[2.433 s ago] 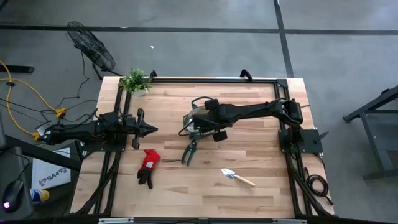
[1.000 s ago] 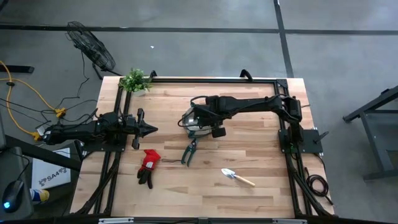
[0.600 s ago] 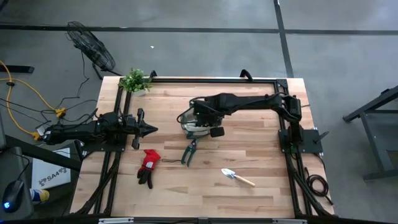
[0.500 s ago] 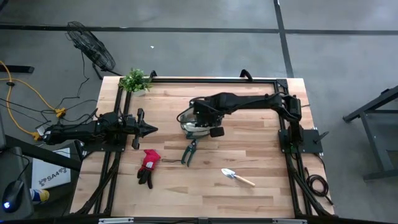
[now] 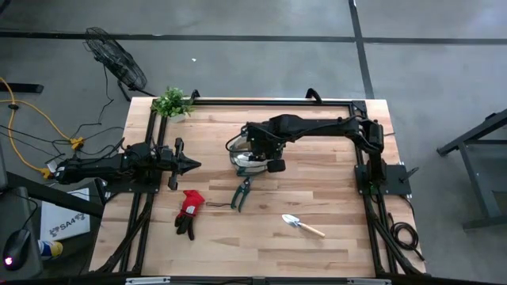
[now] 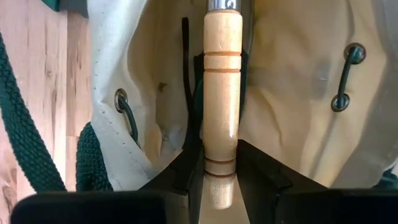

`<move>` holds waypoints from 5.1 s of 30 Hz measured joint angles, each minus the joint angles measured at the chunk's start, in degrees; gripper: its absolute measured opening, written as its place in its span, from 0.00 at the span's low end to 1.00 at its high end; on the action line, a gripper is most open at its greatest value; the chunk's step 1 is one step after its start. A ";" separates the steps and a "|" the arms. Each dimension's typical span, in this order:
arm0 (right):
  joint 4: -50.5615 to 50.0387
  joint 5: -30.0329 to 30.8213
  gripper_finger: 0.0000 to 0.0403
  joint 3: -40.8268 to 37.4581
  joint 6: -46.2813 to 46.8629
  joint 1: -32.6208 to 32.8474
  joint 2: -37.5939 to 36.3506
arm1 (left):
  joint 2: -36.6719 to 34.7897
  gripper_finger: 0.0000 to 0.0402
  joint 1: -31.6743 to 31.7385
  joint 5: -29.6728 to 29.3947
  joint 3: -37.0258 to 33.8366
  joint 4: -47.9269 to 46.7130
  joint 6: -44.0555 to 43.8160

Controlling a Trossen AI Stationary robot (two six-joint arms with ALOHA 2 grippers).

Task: Pick & Place Garden tools in Gardening bag
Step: Put the top brown trowel into the gardening bag, then put the brown trowel into the gardening bag

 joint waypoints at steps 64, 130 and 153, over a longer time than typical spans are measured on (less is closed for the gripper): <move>-9.41 -4.55 0.36 -21.08 75.27 35.77 -18.02 | 0.00 0.00 -0.02 -0.01 0.00 0.00 0.00; 16.72 0.08 0.50 -31.17 67.23 44.19 -5.05 | 0.00 0.00 0.00 -0.01 -0.01 0.00 0.00; 17.25 -1.90 0.14 -31.10 67.68 40.08 -4.76 | 0.00 0.00 0.00 -0.01 0.00 0.00 -0.01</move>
